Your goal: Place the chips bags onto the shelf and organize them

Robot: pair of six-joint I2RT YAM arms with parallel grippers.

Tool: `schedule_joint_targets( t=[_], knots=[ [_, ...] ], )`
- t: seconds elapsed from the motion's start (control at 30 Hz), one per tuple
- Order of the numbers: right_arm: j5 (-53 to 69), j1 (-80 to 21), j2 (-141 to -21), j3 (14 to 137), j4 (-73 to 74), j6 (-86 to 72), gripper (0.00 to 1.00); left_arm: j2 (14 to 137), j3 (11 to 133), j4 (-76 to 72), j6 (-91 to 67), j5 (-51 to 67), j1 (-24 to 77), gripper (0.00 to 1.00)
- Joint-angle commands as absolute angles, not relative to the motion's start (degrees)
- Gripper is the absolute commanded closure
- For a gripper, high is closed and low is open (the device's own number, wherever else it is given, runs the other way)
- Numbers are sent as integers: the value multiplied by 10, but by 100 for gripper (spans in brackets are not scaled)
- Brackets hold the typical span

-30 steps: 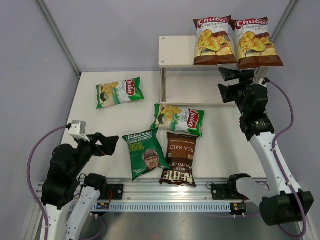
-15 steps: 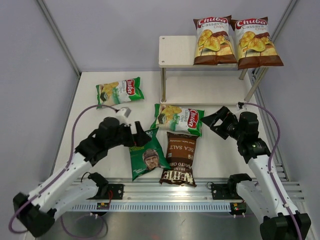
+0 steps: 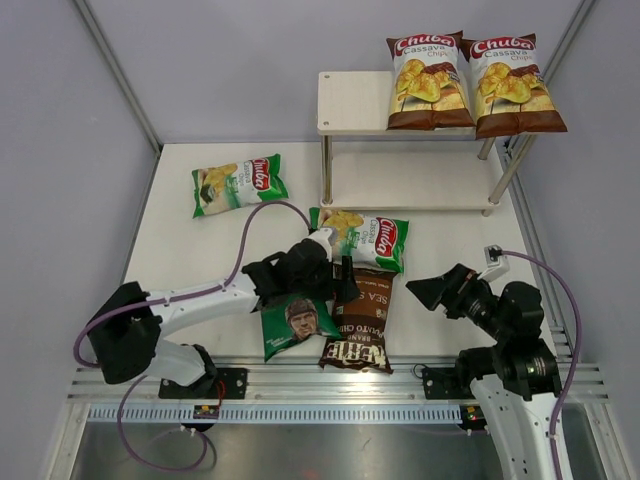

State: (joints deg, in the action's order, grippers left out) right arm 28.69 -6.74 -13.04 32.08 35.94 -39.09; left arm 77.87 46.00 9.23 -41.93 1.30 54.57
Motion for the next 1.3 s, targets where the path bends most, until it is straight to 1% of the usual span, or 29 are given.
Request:
schedule_joint_targets(
  t=[0.0, 0.2, 0.6, 0.8, 0.83, 0.87, 0.97, 1.0, 1.07, 1.1, 1.2, 1.23, 1.27],
  knots=[
    [309, -66, -99, 346, 400, -403, 0, 809, 503, 38, -432, -34, 552, 1],
    [318, -66, -90, 344, 417, -395, 1, 853, 506, 23, -442, -41, 557, 1],
    [344, -66, -68, 304, 392, -415, 1, 878, 464, 4, -468, -77, 563, 2],
    [354, -66, -61, 295, 382, -426, 1, 907, 445, -61, -489, -70, 565, 10],
    [355, -66, -62, 295, 384, -426, 1, 908, 440, -68, -491, -71, 568, 12],
    [355, -66, -59, 295, 383, -427, 1, 908, 436, -76, -493, -72, 569, 17],
    [356, -66, -56, 294, 386, -426, 1, 904, 428, -89, -500, -86, 575, 27],
    [356, -66, -56, 294, 387, -427, 1, 893, 425, -91, -502, -98, 577, 38],
    [358, -66, -55, 292, 386, -426, 1, 880, 415, -91, -507, -114, 582, 44],
    [359, -66, -54, 291, 387, -427, 1, 864, 410, -91, -507, -129, 584, 53],
    [359, -67, -53, 288, 384, -428, 1, 836, 395, -94, -513, -150, 589, 63],
    [359, -66, -53, 288, 384, -429, 1, 813, 383, -97, -518, -162, 591, 71],
    [360, -66, -51, 287, 383, -430, 0, 801, 383, -101, -519, -162, 594, 73]
  ],
)
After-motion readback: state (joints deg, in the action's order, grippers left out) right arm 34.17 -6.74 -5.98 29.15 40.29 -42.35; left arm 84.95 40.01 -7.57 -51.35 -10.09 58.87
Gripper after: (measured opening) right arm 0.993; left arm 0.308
